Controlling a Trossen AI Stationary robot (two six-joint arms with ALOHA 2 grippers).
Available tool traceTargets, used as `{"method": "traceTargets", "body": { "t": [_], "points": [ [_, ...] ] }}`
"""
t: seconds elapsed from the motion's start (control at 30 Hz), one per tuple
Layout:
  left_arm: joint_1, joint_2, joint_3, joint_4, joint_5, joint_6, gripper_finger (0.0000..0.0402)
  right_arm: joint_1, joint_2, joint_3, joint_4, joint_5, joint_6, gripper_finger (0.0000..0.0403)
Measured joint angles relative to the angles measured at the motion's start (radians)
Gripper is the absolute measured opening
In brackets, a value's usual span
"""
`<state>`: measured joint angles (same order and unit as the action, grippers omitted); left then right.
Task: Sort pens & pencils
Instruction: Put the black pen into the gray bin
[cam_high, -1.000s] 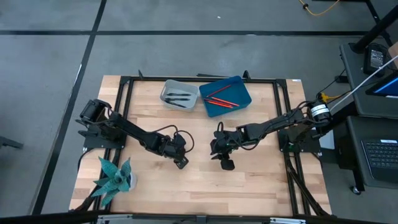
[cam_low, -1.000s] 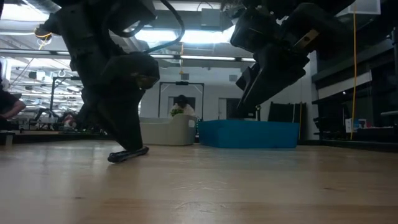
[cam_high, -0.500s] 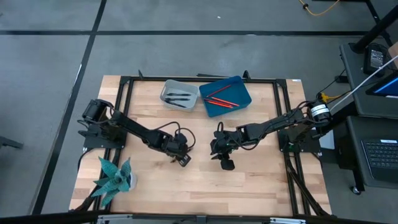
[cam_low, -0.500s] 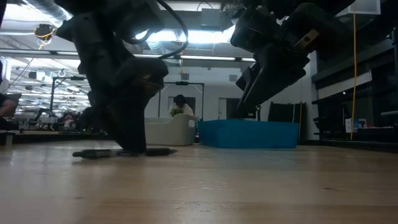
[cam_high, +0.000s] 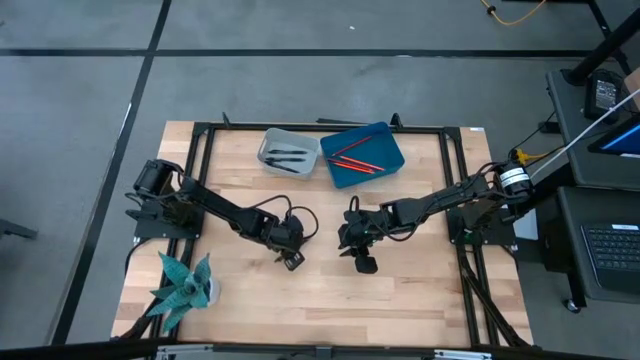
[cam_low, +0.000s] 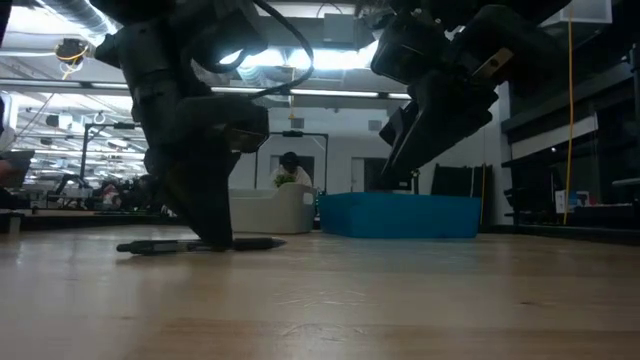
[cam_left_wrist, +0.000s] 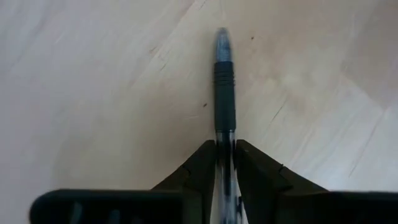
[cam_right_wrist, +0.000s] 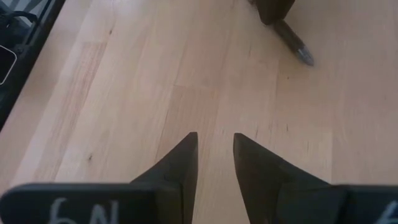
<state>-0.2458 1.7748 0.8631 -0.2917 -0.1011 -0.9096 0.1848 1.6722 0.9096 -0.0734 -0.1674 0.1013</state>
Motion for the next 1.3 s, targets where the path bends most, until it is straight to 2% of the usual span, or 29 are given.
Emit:
{"method": "traceTargets", "body": {
  "t": [0.27,0.47,0.93,1.3],
  "points": [
    [-0.029,0.003,0.001,-0.009,-0.059,0.055,0.0029,0.0,0.0,0.0,0.0,-0.001,0.001,0.0103],
    [-0.045,0.005,0.001,-0.01,-0.103,0.151,0.0026,0.0,0.0,0.0,0.0,-0.001,0.002,0.0103],
    [-0.042,-0.007,0.011,-0.013,-0.11,0.371,0.0018,0.0,0.0,0.0,0.001,-0.001,0.0,0.0103],
    [-0.042,-0.122,0.008,-0.04,-0.11,0.454,0.0016,0.0,0.0,0.0,0.003,0.0,-0.004,0.0103]
  ]
}}
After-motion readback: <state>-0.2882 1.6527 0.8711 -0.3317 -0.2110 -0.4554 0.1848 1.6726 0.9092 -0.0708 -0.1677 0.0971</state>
